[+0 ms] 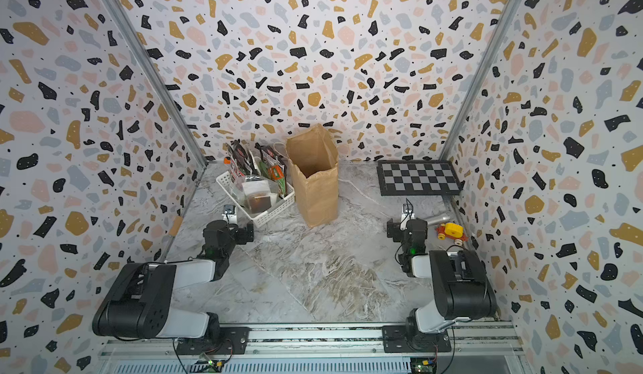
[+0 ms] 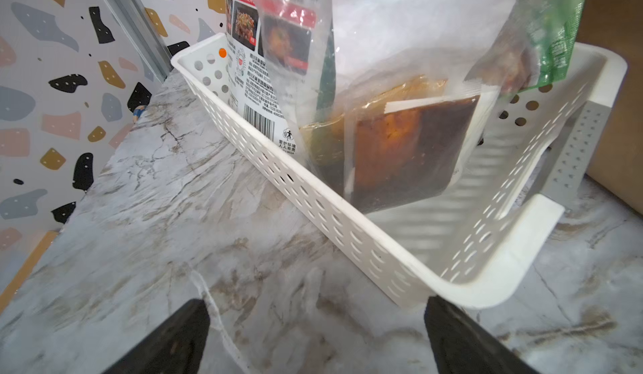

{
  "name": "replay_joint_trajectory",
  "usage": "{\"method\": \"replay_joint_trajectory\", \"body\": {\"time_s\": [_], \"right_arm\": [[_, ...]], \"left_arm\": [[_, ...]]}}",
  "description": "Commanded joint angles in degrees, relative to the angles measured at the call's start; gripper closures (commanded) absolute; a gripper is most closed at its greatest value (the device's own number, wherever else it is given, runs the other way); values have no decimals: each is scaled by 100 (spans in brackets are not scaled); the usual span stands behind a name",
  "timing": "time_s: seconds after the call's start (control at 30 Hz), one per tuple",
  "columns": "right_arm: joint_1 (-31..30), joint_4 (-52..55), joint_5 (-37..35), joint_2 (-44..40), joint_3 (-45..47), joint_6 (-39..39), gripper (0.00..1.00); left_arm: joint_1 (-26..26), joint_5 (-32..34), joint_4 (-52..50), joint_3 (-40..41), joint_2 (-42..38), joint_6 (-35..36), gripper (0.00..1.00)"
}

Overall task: Place the condiment packets inside the bag
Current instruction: Pick up the paper bag from the center of the board.

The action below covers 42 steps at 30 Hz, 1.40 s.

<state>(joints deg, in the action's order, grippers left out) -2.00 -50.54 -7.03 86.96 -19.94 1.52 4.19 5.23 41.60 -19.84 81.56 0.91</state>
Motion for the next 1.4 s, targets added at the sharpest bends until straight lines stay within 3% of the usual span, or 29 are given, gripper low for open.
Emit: {"method": "replay_joint_trajectory", "body": {"time_s": [0.0,0.6,0.67,0.77,0.8,0.9,0.93,0.97,1.07,1.17,1.27,1.37], "right_arm": [[-28,18,23,-30,-34,-41,0],[-21,26,24,-33,-36,-44,0],[-25,-194,-14,-102,105,-59,0],[-81,-392,-394,-799,487,-102,0],[-103,-8,-643,-1114,494,-225,0],[-114,3245,-1323,-2438,-320,-1500,0],[-116,3922,-1216,-2744,-560,-1749,0],[-113,4297,-925,-2936,-732,-1876,0],[-114,5314,-47,-3254,-1163,-2231,0],[-133,6140,684,-3294,-1488,-2339,2],[-177,6511,1165,-3203,-1690,-2260,4],[-203,6568,1362,-3124,-1685,-2118,5]], "left_arm": [[21,-95,269,20,-88,41,0],[21,-95,276,32,-97,41,0],[21,207,236,20,-178,-113,0],[48,530,-910,-172,-1105,-182,0],[87,698,-1448,-317,-1490,-301,0],[100,1662,-3166,-876,-2679,-2887,0],[92,1814,-3660,-1055,-2984,-3699,0],[85,1656,-3935,-1224,-3215,-4080,0],[82,206,-4688,-2174,-3178,-4376,0],[244,-795,-6907,-4111,-2154,-4224,0],[836,-876,-8160,-5610,-1329,-3952,0],[1431,-821,-8188,-6325,-860,-3835,0]]}}
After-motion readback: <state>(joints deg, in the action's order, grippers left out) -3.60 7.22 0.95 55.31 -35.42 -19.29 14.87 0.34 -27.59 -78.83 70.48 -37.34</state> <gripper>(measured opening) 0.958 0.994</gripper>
